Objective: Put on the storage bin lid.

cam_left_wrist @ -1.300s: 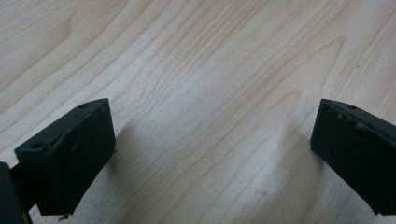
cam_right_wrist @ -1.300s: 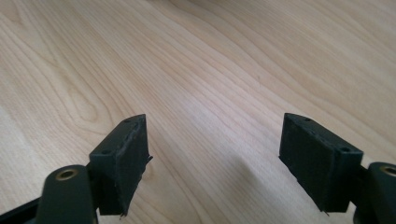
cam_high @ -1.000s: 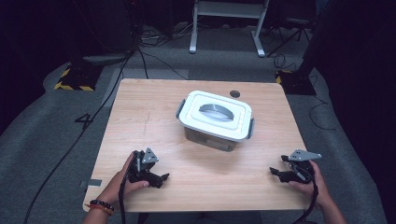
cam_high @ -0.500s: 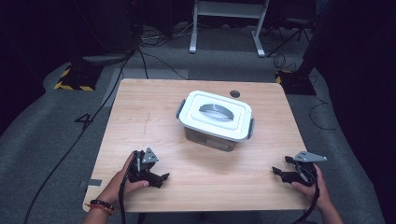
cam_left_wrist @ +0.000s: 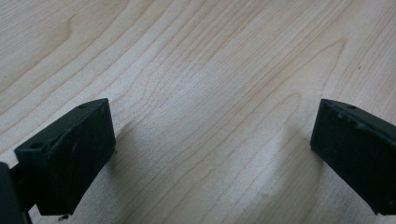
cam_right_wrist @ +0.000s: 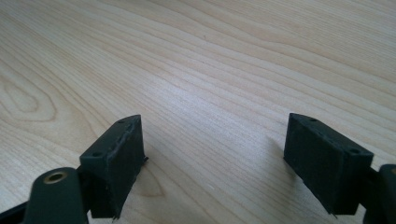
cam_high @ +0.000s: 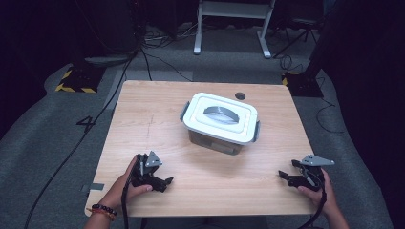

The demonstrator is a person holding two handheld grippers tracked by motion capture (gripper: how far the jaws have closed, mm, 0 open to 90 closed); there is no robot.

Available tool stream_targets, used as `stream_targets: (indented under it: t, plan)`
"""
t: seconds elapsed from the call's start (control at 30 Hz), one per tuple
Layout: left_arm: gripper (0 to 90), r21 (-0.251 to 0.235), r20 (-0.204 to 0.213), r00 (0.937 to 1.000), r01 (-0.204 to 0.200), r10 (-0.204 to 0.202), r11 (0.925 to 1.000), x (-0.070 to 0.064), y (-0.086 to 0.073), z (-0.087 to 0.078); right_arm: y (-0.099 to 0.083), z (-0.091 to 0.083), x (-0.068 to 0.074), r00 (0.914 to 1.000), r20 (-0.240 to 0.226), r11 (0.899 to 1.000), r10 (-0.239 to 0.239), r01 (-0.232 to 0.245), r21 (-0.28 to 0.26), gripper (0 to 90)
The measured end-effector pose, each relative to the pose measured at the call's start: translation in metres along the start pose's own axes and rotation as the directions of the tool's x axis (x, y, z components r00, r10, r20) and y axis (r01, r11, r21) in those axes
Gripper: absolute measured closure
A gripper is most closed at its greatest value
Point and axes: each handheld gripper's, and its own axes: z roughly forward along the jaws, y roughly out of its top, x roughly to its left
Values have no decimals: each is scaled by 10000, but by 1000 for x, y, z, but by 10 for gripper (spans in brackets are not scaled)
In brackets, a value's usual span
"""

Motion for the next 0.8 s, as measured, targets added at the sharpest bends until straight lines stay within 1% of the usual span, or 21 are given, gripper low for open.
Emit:
stream_targets:
  t: [0.5,0.8]
  plan:
    - [0,0,31,10000,32,-32,10000,0,0,0,0,0,0,10000,2,10000,2,-2,-5,203]
    - [0,9,-31,10000,49,-49,10000,1,2,2,0,0,0,10000,6,10000,3,-3,-8,203]
